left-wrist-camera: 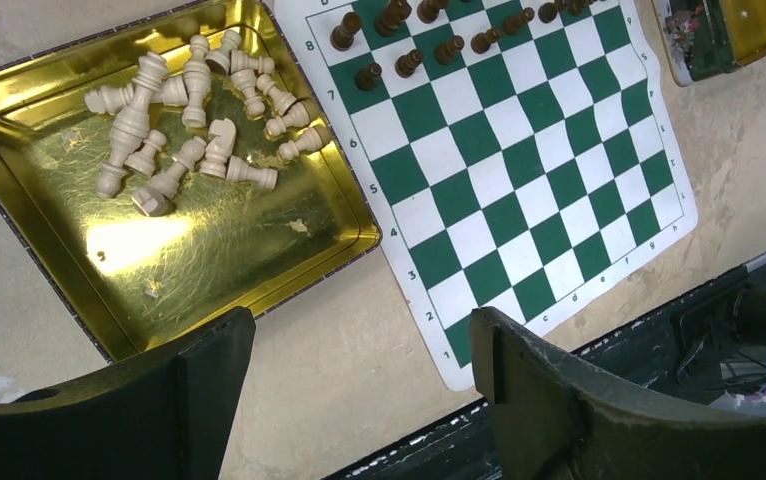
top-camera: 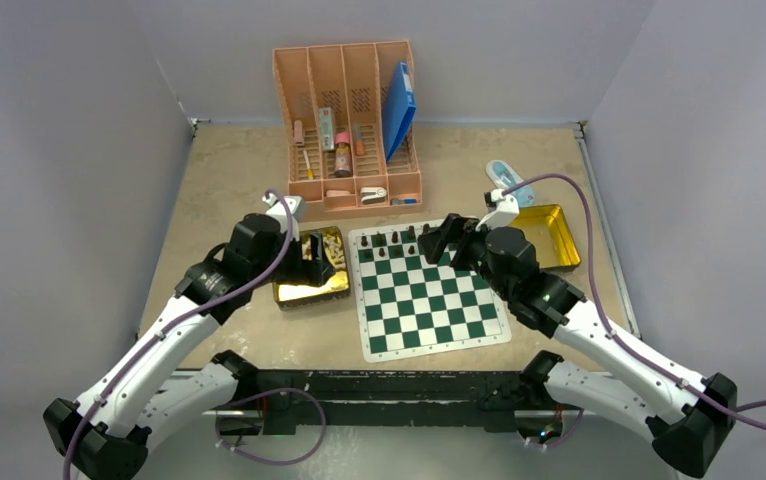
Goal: Set up the chess pieces on the board
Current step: Pick up the chess piece from the storage box.
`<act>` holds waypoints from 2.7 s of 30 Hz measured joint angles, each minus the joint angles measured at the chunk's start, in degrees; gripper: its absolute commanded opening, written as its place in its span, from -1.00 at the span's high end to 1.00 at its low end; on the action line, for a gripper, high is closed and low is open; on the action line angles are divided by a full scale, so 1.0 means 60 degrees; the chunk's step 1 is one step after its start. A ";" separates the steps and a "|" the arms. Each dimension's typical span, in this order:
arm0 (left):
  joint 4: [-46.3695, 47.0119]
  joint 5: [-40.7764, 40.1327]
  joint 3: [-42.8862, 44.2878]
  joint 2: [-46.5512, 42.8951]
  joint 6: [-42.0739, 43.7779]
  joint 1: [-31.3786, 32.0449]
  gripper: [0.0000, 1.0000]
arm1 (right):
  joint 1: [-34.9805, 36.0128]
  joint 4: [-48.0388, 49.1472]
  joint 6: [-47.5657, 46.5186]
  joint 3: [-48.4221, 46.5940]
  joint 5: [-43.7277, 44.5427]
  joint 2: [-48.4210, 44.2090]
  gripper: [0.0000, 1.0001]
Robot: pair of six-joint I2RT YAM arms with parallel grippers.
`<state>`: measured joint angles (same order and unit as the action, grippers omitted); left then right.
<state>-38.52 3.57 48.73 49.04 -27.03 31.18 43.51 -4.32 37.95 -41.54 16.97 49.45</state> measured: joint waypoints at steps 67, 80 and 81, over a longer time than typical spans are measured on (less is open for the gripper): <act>0.0025 -0.1654 0.1264 0.6302 -0.1767 -0.2506 0.45 | 0.0000 0.0018 -0.1013 0.0426 -0.1016 -0.1872 -0.97; 0.0131 -0.1552 0.1122 0.6524 -0.1858 -0.2506 0.77 | 0.0000 -0.0015 -0.1013 0.0426 -0.1016 -0.1880 -0.97; 0.0135 -0.1552 0.1122 0.6524 -0.1861 -0.2506 0.80 | 0.0000 -0.0015 -0.1013 0.0426 -0.1016 -0.1880 -0.97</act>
<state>-37.71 -5.74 55.46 88.18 -38.20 16.14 43.51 -4.40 31.88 -38.98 10.87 38.17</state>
